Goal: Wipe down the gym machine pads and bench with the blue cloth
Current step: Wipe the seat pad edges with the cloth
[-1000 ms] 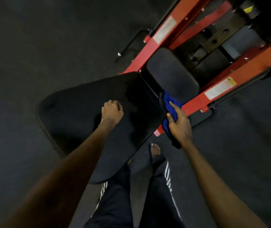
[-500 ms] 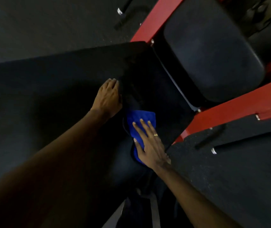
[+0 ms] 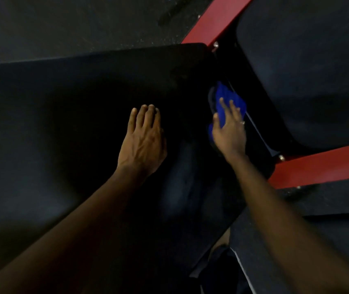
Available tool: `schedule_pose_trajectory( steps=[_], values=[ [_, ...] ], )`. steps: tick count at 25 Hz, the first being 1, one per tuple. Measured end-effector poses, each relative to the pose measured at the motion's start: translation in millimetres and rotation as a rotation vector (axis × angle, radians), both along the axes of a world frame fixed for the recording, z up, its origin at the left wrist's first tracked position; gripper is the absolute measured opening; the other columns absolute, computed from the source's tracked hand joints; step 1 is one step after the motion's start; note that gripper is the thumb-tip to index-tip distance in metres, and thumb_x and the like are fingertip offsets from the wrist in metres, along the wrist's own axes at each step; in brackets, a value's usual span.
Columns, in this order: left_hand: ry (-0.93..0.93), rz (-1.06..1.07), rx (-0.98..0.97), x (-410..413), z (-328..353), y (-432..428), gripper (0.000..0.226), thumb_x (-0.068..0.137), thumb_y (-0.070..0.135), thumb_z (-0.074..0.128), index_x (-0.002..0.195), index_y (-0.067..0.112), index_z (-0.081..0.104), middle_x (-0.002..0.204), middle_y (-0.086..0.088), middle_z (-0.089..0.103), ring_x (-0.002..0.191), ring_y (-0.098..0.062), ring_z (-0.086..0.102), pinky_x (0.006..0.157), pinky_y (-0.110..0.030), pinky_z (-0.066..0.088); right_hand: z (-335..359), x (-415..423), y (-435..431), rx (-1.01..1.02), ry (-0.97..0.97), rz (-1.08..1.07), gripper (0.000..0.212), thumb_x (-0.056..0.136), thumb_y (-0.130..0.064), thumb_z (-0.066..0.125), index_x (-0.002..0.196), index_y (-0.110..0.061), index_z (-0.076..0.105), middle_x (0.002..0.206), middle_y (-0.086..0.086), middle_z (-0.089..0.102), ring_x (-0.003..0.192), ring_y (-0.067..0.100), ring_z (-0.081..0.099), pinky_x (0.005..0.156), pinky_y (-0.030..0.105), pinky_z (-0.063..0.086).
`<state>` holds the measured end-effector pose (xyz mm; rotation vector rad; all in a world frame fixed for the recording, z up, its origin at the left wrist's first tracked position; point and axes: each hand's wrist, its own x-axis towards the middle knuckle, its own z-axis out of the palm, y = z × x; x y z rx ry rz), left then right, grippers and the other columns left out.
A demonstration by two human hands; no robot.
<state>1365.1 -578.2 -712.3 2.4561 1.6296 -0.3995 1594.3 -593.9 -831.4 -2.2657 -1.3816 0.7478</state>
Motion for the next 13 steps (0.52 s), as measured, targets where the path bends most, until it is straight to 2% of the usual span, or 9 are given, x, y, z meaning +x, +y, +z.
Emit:
schedule_pose_trajectory(
  steps=[2, 4, 6, 8, 10, 11, 13],
  values=[
    [0.008, -0.013, 0.021, 0, 0, -1, 0.059, 0.101, 0.029, 0.026, 0.150, -0.003, 0.029, 0.156, -0.021, 0.032, 0.148, -0.035, 0.023, 0.123, -0.049, 0.011, -20, 34, 52, -0.115, -0.005, -0.084, 0.055, 0.103, -0.039, 0.042, 0.156, -0.032, 0.032, 0.164, 0.002, 0.027, 0.150, 0.029, 0.027, 0.120, 0.045, 0.029],
    [0.005, -0.005, 0.019, -1, -1, 2, 0.059, 0.101, 0.029, 0.027, 0.150, -0.004, 0.029, 0.156, -0.021, 0.032, 0.147, -0.035, 0.024, 0.123, -0.049, 0.012, -25, 46, 75, -0.160, 0.010, -0.110, 0.052, 0.103, -0.037, 0.044, 0.155, -0.033, 0.034, 0.162, -0.002, 0.031, 0.145, 0.027, 0.036, 0.116, 0.043, 0.034],
    [-0.006, 0.010, -0.016, 1, 4, 0, 0.058, 0.101, 0.029, 0.029, 0.150, -0.003, 0.030, 0.156, -0.020, 0.032, 0.148, -0.034, 0.024, 0.123, -0.048, 0.013, -5, 29, 63, -0.022, 0.045, -0.097, 0.049, 0.102, -0.032, 0.046, 0.150, -0.027, 0.044, 0.157, -0.001, 0.041, 0.141, 0.024, 0.042, 0.114, 0.044, 0.038],
    [-0.054, 0.040, -0.085, 2, 13, 6, 0.057, 0.099, 0.030, 0.035, 0.147, -0.001, 0.037, 0.152, -0.020, 0.038, 0.144, -0.035, 0.030, 0.121, -0.046, 0.021, 32, -8, 25, 0.177, 0.128, 0.018, 0.047, 0.100, -0.028, 0.048, 0.147, -0.022, 0.050, 0.153, 0.002, 0.047, 0.142, 0.019, 0.043, 0.116, 0.038, 0.036],
    [-0.092, 0.054, -0.090, 0, 20, 28, 0.057, 0.087, 0.034, 0.037, 0.133, 0.002, 0.051, 0.134, -0.021, 0.051, 0.128, -0.039, 0.044, 0.107, -0.044, 0.033, 69, -54, -28, 0.210, 0.199, 0.228, 0.048, 0.102, -0.032, 0.047, 0.149, -0.023, 0.047, 0.157, 0.003, 0.042, 0.147, 0.017, 0.034, 0.120, 0.033, 0.029],
    [-0.100, 0.055, -0.060, -2, 21, 44, 0.056, 0.084, 0.034, 0.038, 0.128, 0.004, 0.053, 0.129, -0.021, 0.053, 0.122, -0.040, 0.046, 0.103, -0.044, 0.034, 84, -75, -51, 0.165, 0.198, 0.334, 0.052, 0.102, -0.039, 0.047, 0.153, -0.027, 0.040, 0.161, 0.001, 0.033, 0.151, 0.018, 0.025, 0.122, 0.035, 0.025],
    [-0.087, 0.054, -0.047, -8, 19, 68, 0.057, 0.088, 0.029, 0.049, 0.139, 0.004, 0.046, 0.139, -0.022, 0.046, 0.131, -0.040, 0.039, 0.111, -0.046, 0.029, 90, -95, -68, 0.057, 0.112, 0.401, 0.062, 0.100, -0.054, 0.043, 0.157, -0.036, 0.027, 0.167, -0.002, 0.017, 0.155, 0.023, 0.009, 0.123, 0.042, 0.019]
  ],
)
